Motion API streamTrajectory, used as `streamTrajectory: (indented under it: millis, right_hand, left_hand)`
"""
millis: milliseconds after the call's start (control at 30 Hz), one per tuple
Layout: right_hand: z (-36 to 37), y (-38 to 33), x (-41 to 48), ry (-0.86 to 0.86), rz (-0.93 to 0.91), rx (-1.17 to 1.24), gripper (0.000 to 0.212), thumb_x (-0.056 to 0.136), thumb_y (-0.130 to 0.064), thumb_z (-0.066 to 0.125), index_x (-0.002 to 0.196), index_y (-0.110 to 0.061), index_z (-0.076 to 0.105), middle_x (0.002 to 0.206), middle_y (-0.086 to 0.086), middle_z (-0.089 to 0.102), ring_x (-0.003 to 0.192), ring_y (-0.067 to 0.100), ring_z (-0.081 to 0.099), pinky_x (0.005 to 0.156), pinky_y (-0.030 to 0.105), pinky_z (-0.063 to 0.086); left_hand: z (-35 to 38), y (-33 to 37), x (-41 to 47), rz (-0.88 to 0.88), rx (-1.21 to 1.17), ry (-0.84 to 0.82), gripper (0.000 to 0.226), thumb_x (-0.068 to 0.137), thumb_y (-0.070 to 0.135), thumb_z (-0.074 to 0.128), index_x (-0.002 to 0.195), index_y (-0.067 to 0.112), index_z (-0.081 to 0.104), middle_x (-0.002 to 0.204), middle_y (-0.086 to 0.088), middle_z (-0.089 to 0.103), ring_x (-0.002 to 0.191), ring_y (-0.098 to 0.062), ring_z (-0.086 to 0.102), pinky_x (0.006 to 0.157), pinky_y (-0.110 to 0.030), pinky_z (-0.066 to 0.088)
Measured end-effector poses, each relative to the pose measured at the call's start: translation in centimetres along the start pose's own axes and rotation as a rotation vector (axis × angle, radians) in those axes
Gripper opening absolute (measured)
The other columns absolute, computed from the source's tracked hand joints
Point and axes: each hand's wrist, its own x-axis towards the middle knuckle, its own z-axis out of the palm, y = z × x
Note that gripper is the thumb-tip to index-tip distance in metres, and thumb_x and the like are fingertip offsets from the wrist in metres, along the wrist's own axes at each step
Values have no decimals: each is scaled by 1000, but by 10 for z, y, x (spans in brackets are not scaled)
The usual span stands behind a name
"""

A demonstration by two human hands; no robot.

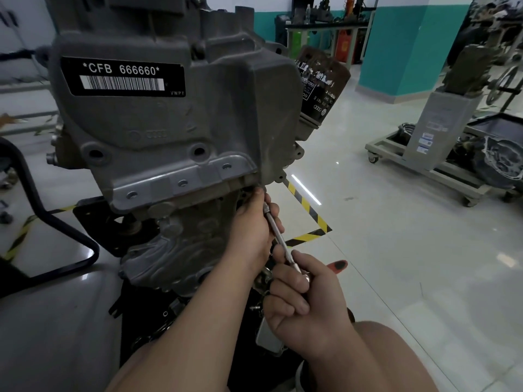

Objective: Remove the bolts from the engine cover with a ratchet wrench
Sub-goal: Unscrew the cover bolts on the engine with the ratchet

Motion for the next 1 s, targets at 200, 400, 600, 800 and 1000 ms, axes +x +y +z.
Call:
streamTrajectory:
  millis: [200, 400, 600, 800, 1000]
  right_hand:
    - [1, 0, 0, 141, -172, -402, 18, 86, -24, 50, 88, -8, 58, 42, 0, 37, 27, 11, 24, 34, 20, 26]
    - [4, 0, -5, 416, -674, -1446, 29, 92, -22, 49, 71, -8, 62, 45, -5, 42, 39, 8, 36, 41, 19, 29]
    - [6, 4, -8, 537, -816, -2067, 30, 88, -39, 48, 62, -28, 36, 52, -9, 46, 48, 6, 44, 44, 21, 25]
    - [10, 4, -5, 392, -580, -1225, 26, 92, -15, 52, 73, 1, 61, 46, 1, 39, 37, 13, 32, 40, 22, 29]
    - [10, -2, -5, 63, -128, -150, 14, 78, -19, 54, 77, -7, 60, 41, -3, 34, 28, 8, 18, 34, 20, 23]
  left_hand:
    - [3, -2, 1, -12, -25, 22, 32, 101, 37, 44, 74, 19, 48, 45, 9, 47, 33, -7, 39, 40, -14, 35]
    - [6, -1, -1, -31, -25, 48, 32, 100, 37, 45, 73, 20, 48, 45, 9, 44, 34, -7, 36, 43, -20, 33]
    - [5, 3, -1, -40, -43, 23, 33, 102, 34, 43, 73, 17, 47, 49, 7, 44, 38, -8, 36, 49, -23, 30]
    - [3, 3, -3, -37, -54, -31, 34, 103, 35, 39, 74, 17, 46, 46, 7, 44, 34, -10, 36, 43, -21, 38]
    - [2, 2, -2, -100, -135, -94, 38, 102, 39, 39, 73, 17, 48, 48, 5, 45, 36, -12, 38, 41, -20, 40]
